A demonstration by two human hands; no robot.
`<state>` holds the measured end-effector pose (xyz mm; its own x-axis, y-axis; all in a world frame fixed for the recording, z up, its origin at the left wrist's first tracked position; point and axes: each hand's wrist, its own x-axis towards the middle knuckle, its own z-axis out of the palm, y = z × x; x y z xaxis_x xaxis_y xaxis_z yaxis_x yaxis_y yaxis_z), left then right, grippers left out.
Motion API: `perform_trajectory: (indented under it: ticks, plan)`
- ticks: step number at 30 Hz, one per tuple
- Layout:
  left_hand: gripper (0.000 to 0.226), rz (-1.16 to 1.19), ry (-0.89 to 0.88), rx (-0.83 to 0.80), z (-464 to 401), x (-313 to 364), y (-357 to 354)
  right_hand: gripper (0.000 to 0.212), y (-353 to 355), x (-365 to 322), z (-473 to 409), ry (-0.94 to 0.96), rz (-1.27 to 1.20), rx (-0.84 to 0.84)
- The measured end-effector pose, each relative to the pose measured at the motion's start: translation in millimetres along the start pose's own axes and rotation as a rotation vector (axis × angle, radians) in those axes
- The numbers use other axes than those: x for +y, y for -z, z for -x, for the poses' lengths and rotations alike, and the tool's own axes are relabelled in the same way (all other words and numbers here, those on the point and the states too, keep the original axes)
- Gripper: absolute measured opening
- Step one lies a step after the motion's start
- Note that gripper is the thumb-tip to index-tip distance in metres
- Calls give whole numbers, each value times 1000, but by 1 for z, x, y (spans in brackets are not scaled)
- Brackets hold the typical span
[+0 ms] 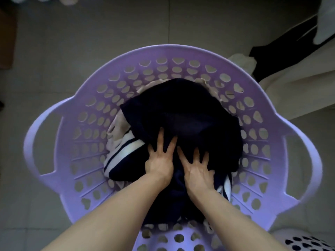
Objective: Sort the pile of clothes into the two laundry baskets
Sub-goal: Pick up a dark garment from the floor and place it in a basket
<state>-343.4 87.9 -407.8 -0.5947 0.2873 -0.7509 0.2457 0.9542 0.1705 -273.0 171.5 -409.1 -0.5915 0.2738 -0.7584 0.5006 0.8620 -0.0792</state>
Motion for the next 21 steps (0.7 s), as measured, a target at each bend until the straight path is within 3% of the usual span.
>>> perform_trajectory:
  ticks: [9, 21]
  plan:
    - [93, -72, 12, -83, -5, 6, 2, 78, -1, 5, -3, 8, -13, -6]
    - [87, -208, 5, -170, 91, 22, 65, 89, 68, 16, 93, 38, -75, -96]
